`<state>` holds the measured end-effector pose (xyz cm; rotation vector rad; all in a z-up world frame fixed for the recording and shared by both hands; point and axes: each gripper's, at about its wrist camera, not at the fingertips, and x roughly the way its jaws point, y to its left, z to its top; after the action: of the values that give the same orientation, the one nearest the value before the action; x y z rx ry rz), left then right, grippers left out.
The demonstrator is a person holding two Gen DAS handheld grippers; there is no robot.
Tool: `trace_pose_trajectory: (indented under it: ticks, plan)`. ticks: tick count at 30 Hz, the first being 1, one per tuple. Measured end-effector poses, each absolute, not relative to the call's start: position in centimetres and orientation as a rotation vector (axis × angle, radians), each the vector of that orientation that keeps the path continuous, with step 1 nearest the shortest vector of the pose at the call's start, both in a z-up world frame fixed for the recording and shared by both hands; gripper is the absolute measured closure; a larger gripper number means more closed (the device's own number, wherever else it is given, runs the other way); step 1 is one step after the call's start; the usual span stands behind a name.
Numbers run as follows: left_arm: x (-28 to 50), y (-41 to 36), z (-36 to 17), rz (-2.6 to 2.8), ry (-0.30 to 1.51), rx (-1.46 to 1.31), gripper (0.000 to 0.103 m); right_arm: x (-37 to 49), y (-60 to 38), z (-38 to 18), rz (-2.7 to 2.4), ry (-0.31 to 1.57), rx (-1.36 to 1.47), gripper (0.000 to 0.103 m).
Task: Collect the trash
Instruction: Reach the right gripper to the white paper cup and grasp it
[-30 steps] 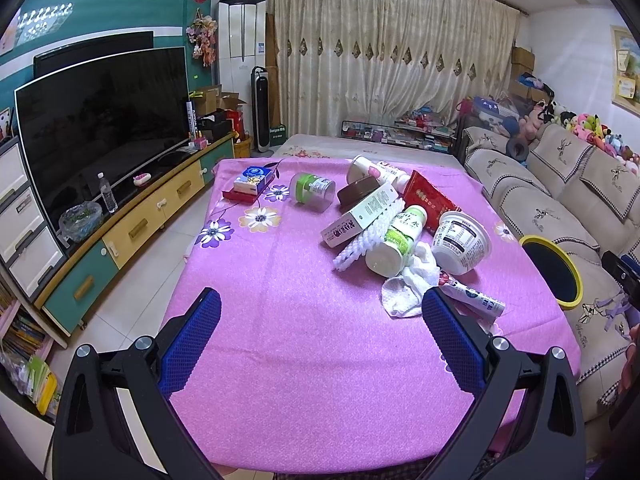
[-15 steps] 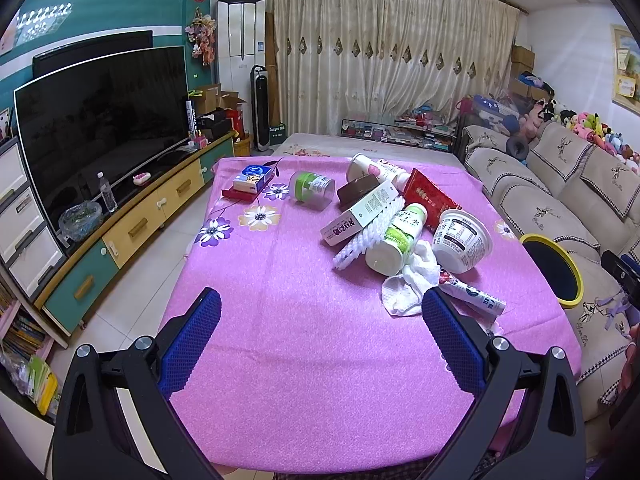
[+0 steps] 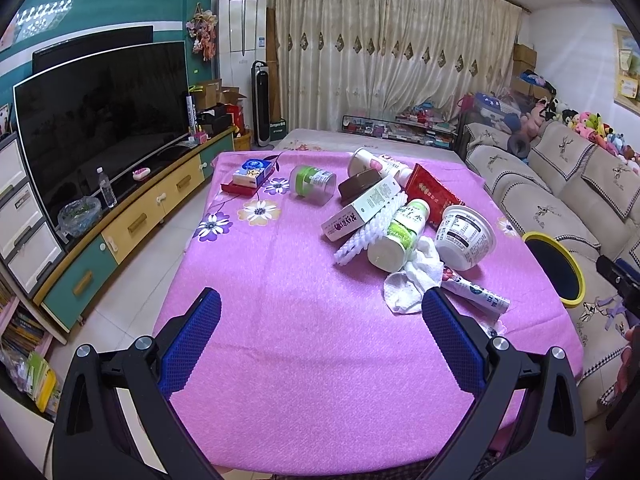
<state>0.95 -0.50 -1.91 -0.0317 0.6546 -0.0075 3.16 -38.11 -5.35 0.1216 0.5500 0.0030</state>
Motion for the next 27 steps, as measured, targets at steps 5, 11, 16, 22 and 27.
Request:
trace_pose_trajectory:
  ticks: [5, 11, 16, 22, 27]
  plan:
    - [1.4, -0.4, -2.3, -0.009, 0.661, -0.034, 0.004, 4.6, -37.2, -6.6, 0.047, 0.591, 0.112, 0.006]
    - [1.9, -0.3, -2.9, -0.001, 0.666, -0.022, 0.004, 7.3, -34.5, -7.5, 0.125, 0.628, 0.056, 0.006]
    - [2.7, -0.1, -3.4, 0.004, 0.681, -0.017, 0.004, 10.6, -31.3, -7.5, 0.224, 0.638, -0.019, 0.006]
    - [3.3, 0.2, -3.7, 0.016, 0.686, -0.011, 0.004, 14.8, -28.9, -7.6, 0.309, 0.648, -0.081, 0.006]
    - [4.0, 0.6, -4.1, 0.02, 0.698, -0.017, 0.004, 17.9, -28.9, -7.6, 0.385, 0.702, -0.028, 0.026]
